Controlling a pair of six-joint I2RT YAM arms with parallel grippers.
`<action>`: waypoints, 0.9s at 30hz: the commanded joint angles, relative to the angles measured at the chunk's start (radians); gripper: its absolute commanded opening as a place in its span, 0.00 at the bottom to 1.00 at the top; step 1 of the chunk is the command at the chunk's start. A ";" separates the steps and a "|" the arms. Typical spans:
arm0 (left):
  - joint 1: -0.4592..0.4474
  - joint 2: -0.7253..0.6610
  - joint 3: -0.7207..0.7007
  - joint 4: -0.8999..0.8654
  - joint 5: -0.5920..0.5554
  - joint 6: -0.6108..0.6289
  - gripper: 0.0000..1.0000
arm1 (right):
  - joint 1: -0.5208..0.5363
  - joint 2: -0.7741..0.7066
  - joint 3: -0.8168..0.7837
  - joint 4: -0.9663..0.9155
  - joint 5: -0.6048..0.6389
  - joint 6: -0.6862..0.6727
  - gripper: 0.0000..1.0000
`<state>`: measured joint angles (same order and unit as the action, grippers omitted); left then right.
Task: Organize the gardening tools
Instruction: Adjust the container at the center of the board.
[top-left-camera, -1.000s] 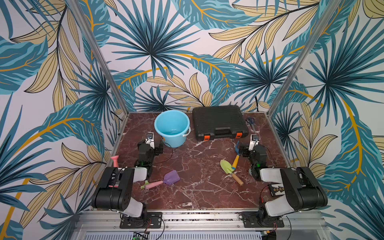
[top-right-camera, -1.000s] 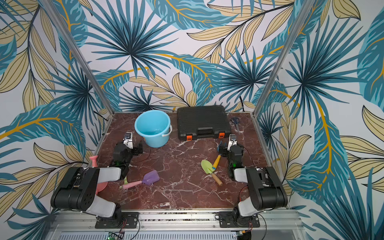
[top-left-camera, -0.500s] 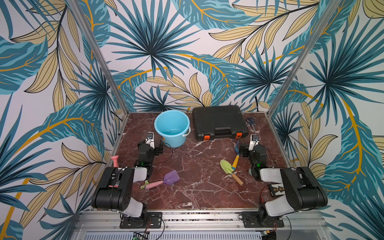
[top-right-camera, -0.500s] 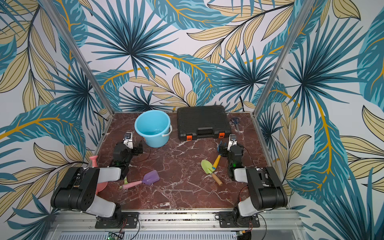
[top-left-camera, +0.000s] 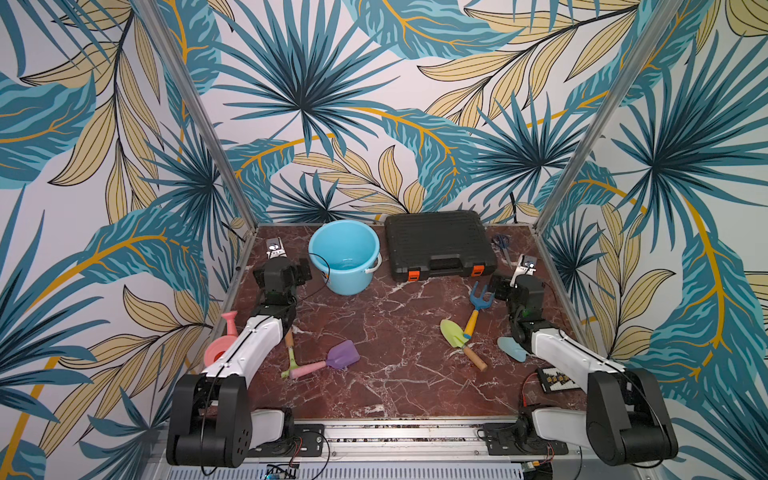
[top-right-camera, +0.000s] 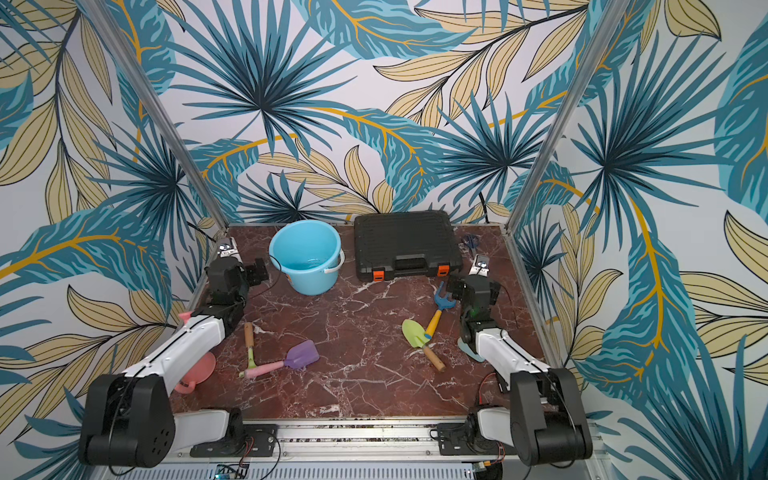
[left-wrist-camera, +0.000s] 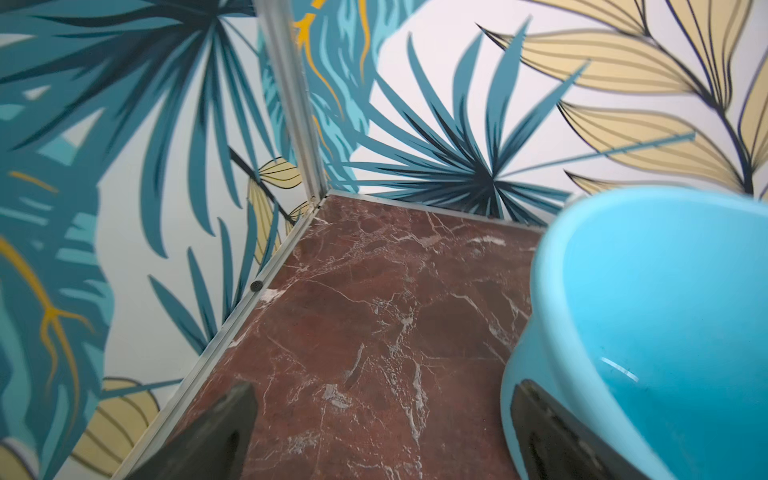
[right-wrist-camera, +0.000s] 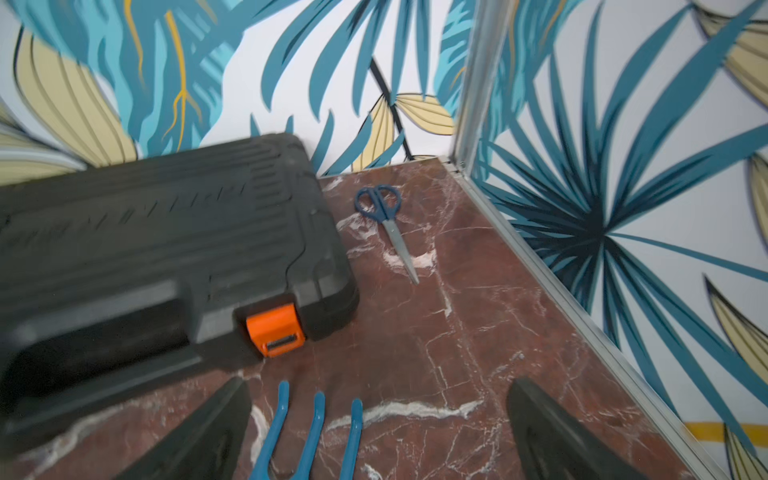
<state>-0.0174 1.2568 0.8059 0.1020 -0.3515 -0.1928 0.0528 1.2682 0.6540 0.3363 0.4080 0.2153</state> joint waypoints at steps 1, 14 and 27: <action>0.024 -0.022 0.103 -0.426 -0.045 -0.171 1.00 | -0.002 -0.019 0.159 -0.410 0.064 0.219 1.00; 0.010 0.090 0.478 -0.672 0.379 -0.277 0.81 | 0.026 0.070 0.423 -0.632 -0.234 0.242 0.99; -0.090 0.380 0.633 -0.699 0.512 -0.348 0.48 | 0.110 0.072 0.441 -0.678 -0.203 0.235 1.00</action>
<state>-0.0834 1.6260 1.3827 -0.5949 0.1192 -0.5114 0.1482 1.3422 1.0809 -0.3050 0.2005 0.4419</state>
